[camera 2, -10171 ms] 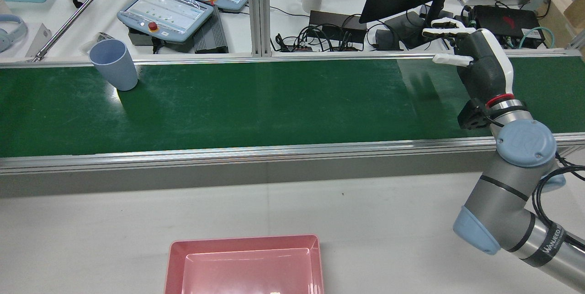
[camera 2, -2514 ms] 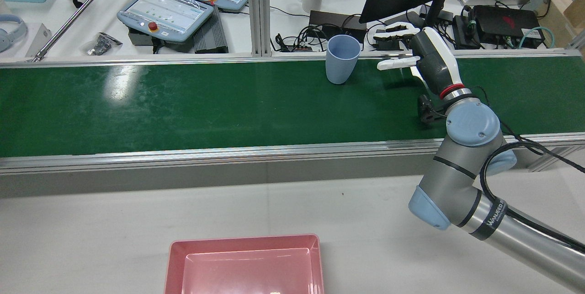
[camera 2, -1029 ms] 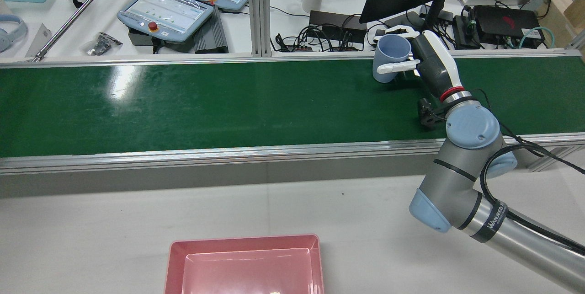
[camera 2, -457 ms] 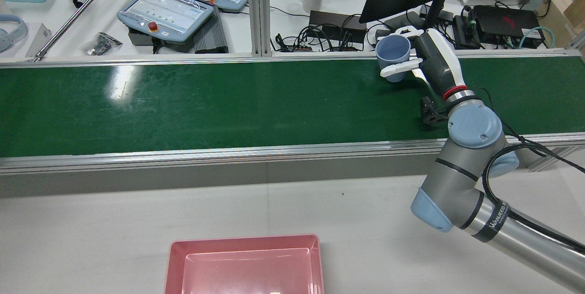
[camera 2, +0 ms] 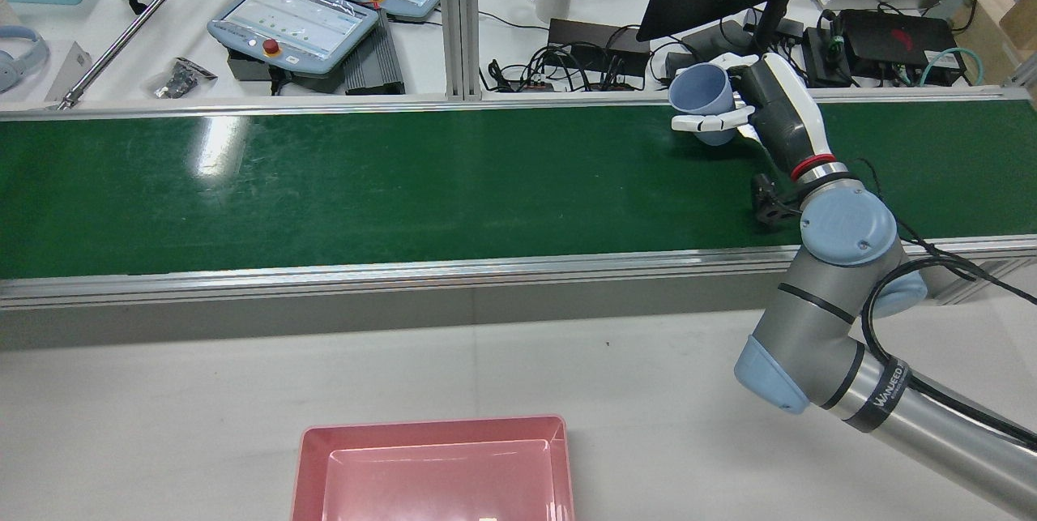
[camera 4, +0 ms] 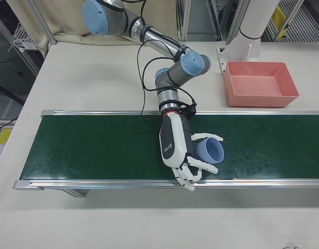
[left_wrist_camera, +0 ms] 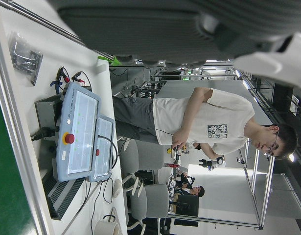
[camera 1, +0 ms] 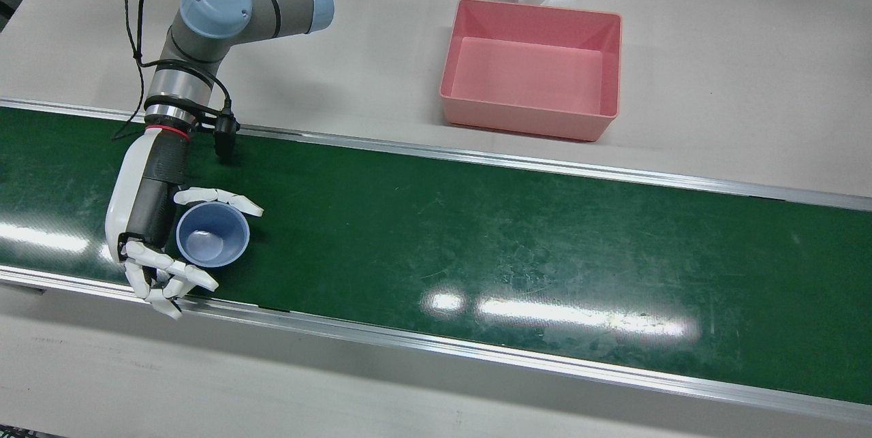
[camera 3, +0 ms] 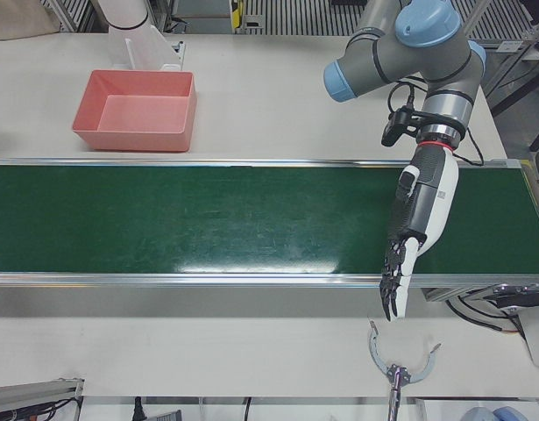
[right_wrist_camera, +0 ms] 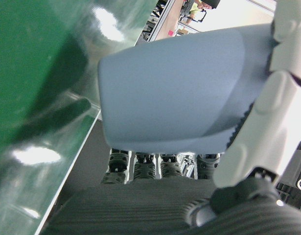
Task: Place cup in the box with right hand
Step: 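Close the right hand fingers around the blue cup on the belt, then lift the blue cup and carry it toward the pink box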
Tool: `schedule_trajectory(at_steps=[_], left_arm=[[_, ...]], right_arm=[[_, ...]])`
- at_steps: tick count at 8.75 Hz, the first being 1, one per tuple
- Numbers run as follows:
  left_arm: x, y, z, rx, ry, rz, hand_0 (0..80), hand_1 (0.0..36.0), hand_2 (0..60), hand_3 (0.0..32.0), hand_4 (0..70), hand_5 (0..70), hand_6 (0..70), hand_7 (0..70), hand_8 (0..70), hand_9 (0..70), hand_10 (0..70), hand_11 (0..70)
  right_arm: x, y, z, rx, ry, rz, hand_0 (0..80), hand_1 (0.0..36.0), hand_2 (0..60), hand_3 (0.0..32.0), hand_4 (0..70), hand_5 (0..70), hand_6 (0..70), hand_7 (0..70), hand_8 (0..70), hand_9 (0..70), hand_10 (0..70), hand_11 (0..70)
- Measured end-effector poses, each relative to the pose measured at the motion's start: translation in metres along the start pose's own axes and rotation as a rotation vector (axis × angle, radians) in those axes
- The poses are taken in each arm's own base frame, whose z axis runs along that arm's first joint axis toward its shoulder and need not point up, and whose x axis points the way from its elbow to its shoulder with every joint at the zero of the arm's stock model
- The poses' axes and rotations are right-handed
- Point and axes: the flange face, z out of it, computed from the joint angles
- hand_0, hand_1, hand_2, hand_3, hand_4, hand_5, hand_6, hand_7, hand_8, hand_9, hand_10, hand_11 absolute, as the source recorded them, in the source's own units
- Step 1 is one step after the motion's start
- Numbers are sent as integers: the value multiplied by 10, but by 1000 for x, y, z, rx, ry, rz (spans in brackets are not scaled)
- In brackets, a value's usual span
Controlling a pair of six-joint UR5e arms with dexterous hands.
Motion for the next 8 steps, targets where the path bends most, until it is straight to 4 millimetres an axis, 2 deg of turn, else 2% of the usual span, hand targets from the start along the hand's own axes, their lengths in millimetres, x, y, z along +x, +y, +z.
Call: schedule_trajectory(at_steps=[2, 3, 5, 6, 8], left_arm=[[0, 0, 0, 0, 0, 0, 0, 0, 0, 0, 0, 0, 0, 0, 0, 0, 0, 0], [0, 0, 0, 0, -1, 0, 0, 0, 0, 0, 0, 0, 0, 0, 0, 0, 0, 0], [0, 0, 0, -1, 0, 0, 0, 0, 0, 0, 0, 0, 0, 0, 0, 0, 0, 0], [0, 0, 0, -1, 0, 0, 0, 0, 0, 0, 0, 0, 0, 0, 0, 0, 0, 0], [0, 0, 0, -1, 1, 0, 0, 0, 0, 0, 0, 0, 0, 0, 0, 0, 0, 0]], right_arm=[[-15, 5, -12, -23, -14, 21, 474, 266, 600, 0, 700, 65, 331, 700, 330, 560, 197, 289], [-25, 14, -18, -45, -26, 37, 469, 262, 600, 0, 700, 63, 334, 700, 330, 559, 201, 294], [-57, 56, -31, -134, -69, 66, 467, 219, 600, 0, 700, 59, 340, 700, 344, 575, 230, 333], [-72, 82, -41, -190, -90, 82, 466, 217, 600, 0, 700, 58, 344, 700, 357, 590, 248, 357], [-88, 136, -57, -313, -84, 128, 422, 242, 600, 0, 700, 70, 371, 700, 449, 700, 372, 516]])
